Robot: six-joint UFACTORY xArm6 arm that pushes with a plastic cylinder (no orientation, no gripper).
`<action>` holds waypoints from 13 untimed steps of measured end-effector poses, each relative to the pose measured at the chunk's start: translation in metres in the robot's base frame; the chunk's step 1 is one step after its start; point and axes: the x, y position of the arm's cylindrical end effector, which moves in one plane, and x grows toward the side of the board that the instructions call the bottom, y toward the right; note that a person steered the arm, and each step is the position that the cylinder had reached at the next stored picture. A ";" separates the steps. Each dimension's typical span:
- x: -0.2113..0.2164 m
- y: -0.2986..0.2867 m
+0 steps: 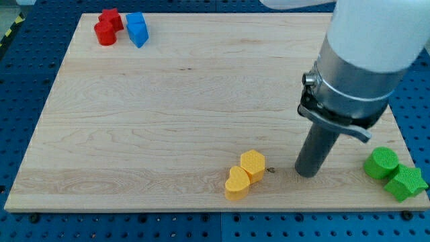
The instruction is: Move the yellow heart towards left
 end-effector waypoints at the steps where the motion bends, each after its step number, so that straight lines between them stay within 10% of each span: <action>1: 0.023 0.000; 13: 0.022 -0.130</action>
